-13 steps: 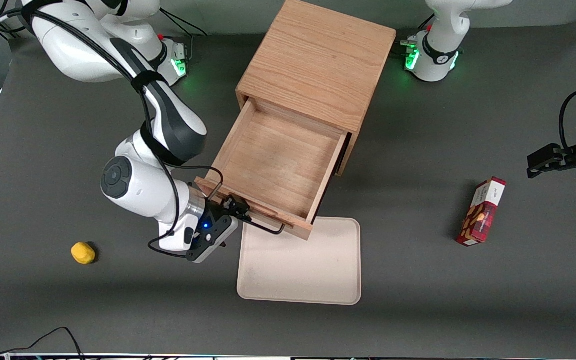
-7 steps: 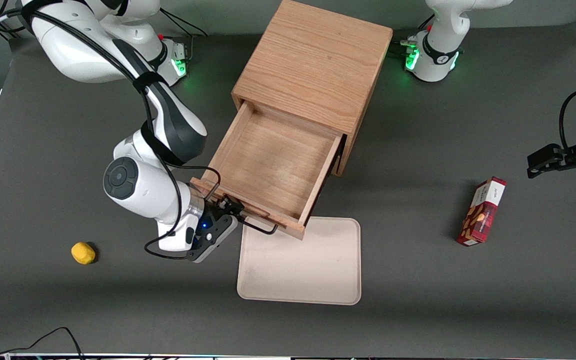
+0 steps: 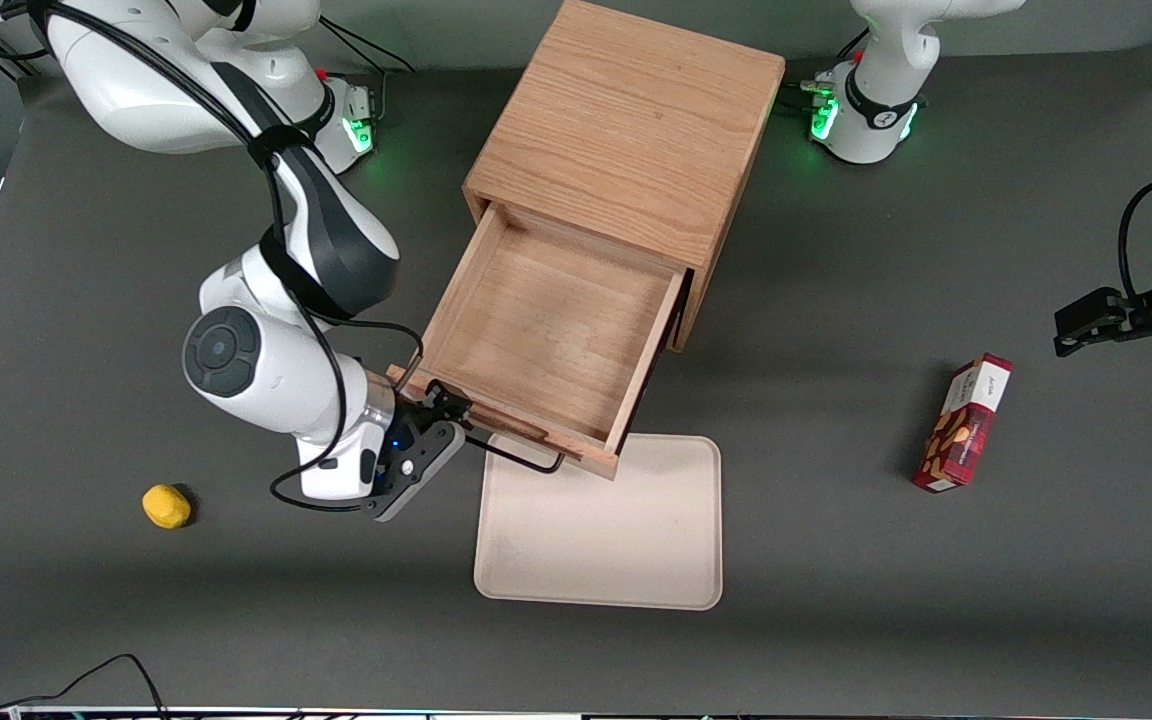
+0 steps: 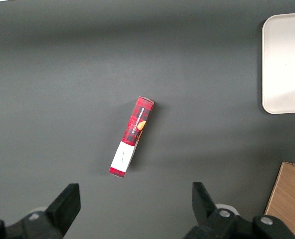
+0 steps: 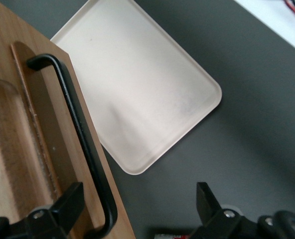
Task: Open upper drawer
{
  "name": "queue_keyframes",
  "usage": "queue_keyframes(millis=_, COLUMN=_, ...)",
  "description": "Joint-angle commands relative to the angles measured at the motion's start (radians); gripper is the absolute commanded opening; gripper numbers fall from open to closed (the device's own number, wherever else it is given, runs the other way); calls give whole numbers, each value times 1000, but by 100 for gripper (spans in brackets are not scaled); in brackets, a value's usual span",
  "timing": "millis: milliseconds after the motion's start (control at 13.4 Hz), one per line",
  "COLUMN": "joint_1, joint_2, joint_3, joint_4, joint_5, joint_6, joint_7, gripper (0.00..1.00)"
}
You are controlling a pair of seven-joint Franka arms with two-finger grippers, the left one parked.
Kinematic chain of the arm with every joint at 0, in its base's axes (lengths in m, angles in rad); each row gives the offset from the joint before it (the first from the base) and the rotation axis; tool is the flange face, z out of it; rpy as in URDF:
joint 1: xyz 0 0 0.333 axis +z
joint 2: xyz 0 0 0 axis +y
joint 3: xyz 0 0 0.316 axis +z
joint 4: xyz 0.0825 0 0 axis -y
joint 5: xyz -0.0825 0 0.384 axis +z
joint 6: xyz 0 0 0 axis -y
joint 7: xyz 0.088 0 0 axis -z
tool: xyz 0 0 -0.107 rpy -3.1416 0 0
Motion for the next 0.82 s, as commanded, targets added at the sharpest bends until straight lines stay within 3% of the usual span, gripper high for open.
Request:
queue_keyframes(millis=0, joint_1=-63, joint_2=-117, joint_3=-5, joint_4=-11, joint_5=77, joint_6=-54, joint_7=8, gripper=100)
queue_keyframes(millis=74, joint_1=-106, joint_2=-162, joint_3=-12, joint_4=-31, joint_5=135, joint_6=-63, joint_7=23, gripper=100)
queue_keyframes(millis=149, joint_1=-139, joint_2=-209, joint_3=-31, joint_4=-71, joint_5=146, joint_6=-73, joint_7=26, gripper=100)
queue_keyframes(millis=447, joint_1=-261, joint_2=-464, joint_3=-129, joint_4=-307, joint_5=134, joint_6=-147, joint_7=181, gripper=100)
queue_keyframes(millis=596, joint_1=-276, joint_2=-519, joint_3=-144, joint_4=-318, joint_5=-27, joint_6=-265, joint_7=300, gripper=100)
queue_keyframes(millis=745, joint_1=-298, joint_2=-567, joint_3=-143, joint_4=-320, joint_5=-60, joint_6=-353, joint_7=322, gripper=100)
